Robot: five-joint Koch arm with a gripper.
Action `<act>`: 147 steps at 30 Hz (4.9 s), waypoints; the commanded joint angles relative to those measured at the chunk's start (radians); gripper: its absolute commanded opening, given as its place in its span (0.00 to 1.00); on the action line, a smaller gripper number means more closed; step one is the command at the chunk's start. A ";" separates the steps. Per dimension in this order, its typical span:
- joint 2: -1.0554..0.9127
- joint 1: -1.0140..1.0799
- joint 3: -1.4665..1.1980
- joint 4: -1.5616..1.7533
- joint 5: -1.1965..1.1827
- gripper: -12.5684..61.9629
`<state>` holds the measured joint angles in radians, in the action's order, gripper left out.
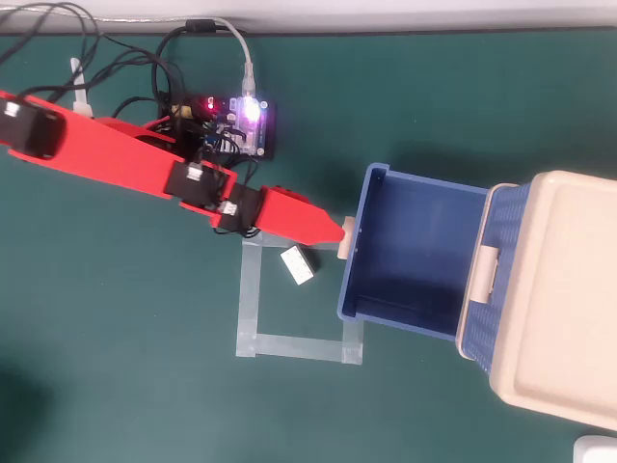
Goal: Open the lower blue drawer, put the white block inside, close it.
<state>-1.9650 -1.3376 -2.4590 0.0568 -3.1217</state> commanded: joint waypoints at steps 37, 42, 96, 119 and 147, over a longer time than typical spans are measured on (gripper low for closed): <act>0.512 0.261 0.710 -0.959 1.085 0.50; 0.505 0.262 0.690 -0.951 1.086 0.18; -0.032 0.051 0.960 -1.568 0.417 0.62; 1.109 -0.067 1.865 -0.953 0.233 0.63; -0.204 1.247 0.267 -1.675 1.609 0.63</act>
<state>-2.1307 -0.0936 -2.1875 -1.6306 -1.5831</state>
